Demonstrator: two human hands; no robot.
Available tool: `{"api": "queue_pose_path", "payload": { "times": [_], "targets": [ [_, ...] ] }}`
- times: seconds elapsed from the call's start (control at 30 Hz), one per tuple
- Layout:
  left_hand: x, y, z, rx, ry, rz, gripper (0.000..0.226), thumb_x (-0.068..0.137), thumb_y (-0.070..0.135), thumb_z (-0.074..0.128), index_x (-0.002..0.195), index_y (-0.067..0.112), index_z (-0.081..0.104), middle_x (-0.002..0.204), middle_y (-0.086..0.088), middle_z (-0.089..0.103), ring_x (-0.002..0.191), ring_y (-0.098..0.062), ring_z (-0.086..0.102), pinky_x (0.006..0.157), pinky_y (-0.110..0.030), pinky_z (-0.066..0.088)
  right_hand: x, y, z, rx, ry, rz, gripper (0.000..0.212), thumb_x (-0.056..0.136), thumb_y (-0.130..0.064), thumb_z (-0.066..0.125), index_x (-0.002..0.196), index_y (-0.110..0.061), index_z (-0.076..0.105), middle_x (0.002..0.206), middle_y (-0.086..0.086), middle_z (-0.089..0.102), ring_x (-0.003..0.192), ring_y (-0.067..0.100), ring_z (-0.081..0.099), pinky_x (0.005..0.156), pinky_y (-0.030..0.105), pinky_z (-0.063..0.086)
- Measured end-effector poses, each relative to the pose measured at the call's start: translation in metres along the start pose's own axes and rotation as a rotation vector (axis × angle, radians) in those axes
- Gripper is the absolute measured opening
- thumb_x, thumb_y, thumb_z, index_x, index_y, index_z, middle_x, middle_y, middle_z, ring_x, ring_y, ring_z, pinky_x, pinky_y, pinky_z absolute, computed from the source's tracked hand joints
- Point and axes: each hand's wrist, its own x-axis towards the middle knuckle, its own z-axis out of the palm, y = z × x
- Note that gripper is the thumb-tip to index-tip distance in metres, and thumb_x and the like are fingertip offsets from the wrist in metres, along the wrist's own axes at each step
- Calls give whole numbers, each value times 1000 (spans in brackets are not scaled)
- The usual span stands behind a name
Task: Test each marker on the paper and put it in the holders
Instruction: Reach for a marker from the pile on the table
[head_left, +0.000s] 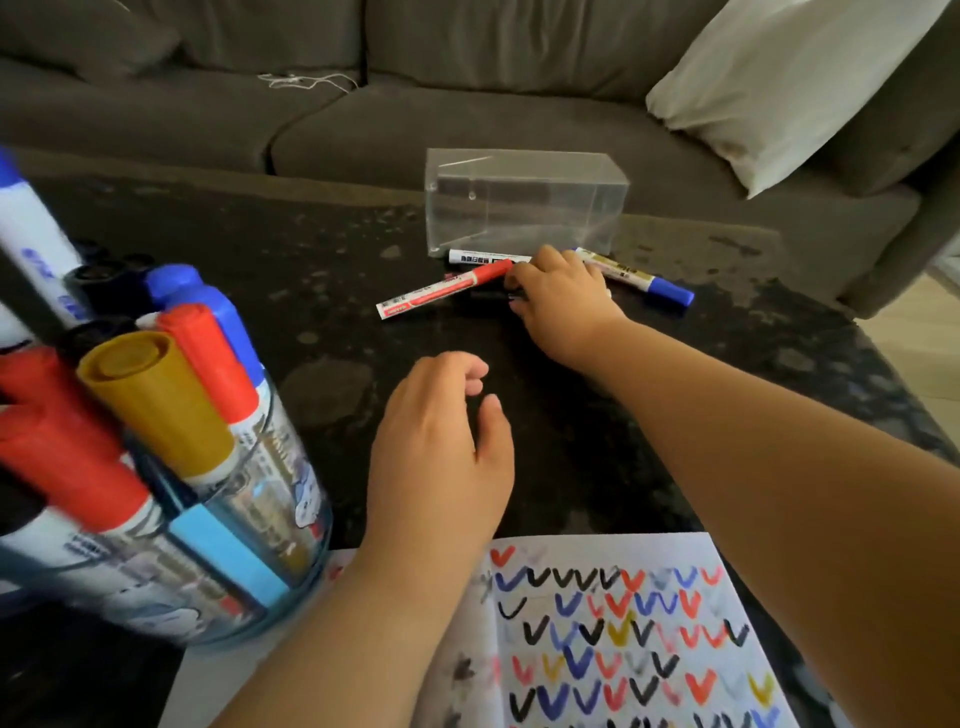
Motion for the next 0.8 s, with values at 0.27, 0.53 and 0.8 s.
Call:
{"api": "queue_pose_path", "payload": {
  "times": [0.27, 0.53, 0.8],
  "targets": [
    [-1, 3, 0, 71, 9, 136, 22, 82, 13, 50, 100, 10, 60, 89, -3, 61, 78, -14, 59, 64, -29, 51, -30, -13, -25, -33, -54, -61, 32, 96, -25, 49, 124, -11, 47, 131, 9, 49, 121, 27, 40, 99, 37, 33],
    [-1, 25, -19, 402, -133, 230, 47, 53, 6, 81, 97, 13, 68, 87, -5, 65, 76, -26, 62, 71, -42, 51, -167, -32, -103, 419, -73, 166, 33, 98, -25, 46, 131, -24, 43, 124, -4, 47, 105, 12, 53, 87, 23, 44],
    [-46, 107, -97, -296, -423, -106, 11, 96, 30, 47, 101, 34, 56, 100, 18, 58, 91, 4, 56, 76, -7, 43, -274, -56, -165, 809, 34, 371, 11, 100, -23, 39, 103, -30, 47, 88, -11, 51, 75, 5, 53, 64, 12, 44]
  ]
}}
